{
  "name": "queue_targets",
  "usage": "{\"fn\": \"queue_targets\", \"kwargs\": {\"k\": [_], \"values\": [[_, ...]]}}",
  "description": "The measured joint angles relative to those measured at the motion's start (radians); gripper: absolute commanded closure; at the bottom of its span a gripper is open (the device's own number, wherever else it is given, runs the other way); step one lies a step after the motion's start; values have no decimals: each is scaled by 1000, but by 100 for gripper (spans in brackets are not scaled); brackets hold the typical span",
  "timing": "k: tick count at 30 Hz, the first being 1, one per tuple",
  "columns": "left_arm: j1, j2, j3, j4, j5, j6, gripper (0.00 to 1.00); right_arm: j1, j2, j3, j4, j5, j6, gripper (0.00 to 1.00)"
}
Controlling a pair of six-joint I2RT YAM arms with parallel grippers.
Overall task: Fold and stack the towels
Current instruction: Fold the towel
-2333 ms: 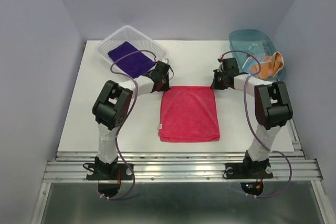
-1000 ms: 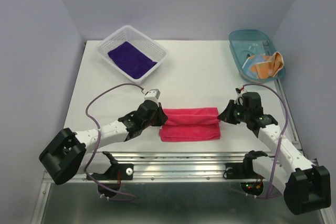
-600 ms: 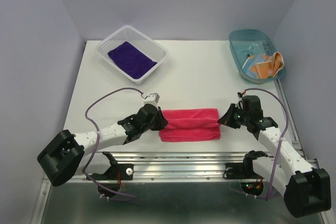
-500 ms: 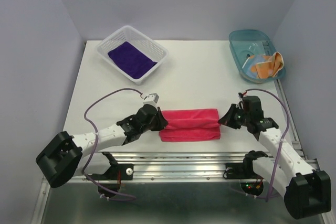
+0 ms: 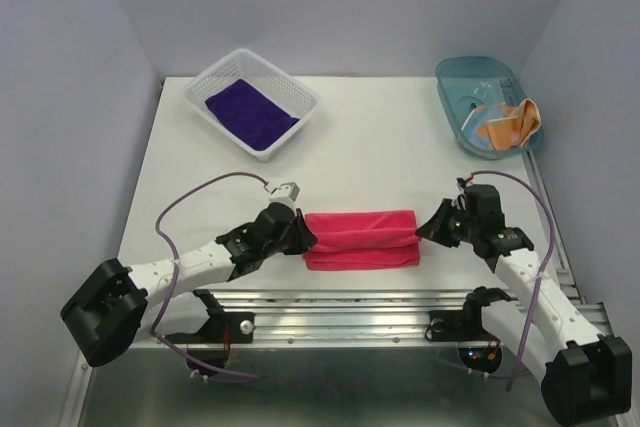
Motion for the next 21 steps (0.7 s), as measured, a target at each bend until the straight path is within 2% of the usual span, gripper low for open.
{"fn": "queue_targets", "kwargs": {"k": [1,8,9,10,12,13,15,17,19,20,21], "values": [[0,0,-5,-5,6,1,100,0,2,0,0,-5,2,99],[-3,1,-16,-20,32,8,80,0,39,-1,-3,-19,19,90],[-4,1,-16,-20,35,9,73,0,41,-1,-8,-22,23,86],[-4,1,-18,-20,40,6,70,0,42,-2,-11,-23,27,84],[-4,1,-24,-21,55,9,69,0,42,-5,-21,-26,38,71],[-5,1,-28,-24,60,8,66,0,41,-6,-31,-27,44,68],[-10,0,-33,-32,66,7,55,0,35,-6,-60,-27,49,66],[-18,-19,-47,-43,77,2,52,0,17,-7,-87,-27,49,60],[-26,-56,-61,-62,93,-4,41,0,-33,-7,-127,-29,53,48],[-29,-76,-66,-71,98,-9,32,0,-56,-7,-140,-30,51,43],[-32,-97,-71,-79,105,-8,1,0,-77,-7,-153,-34,51,35]]}}
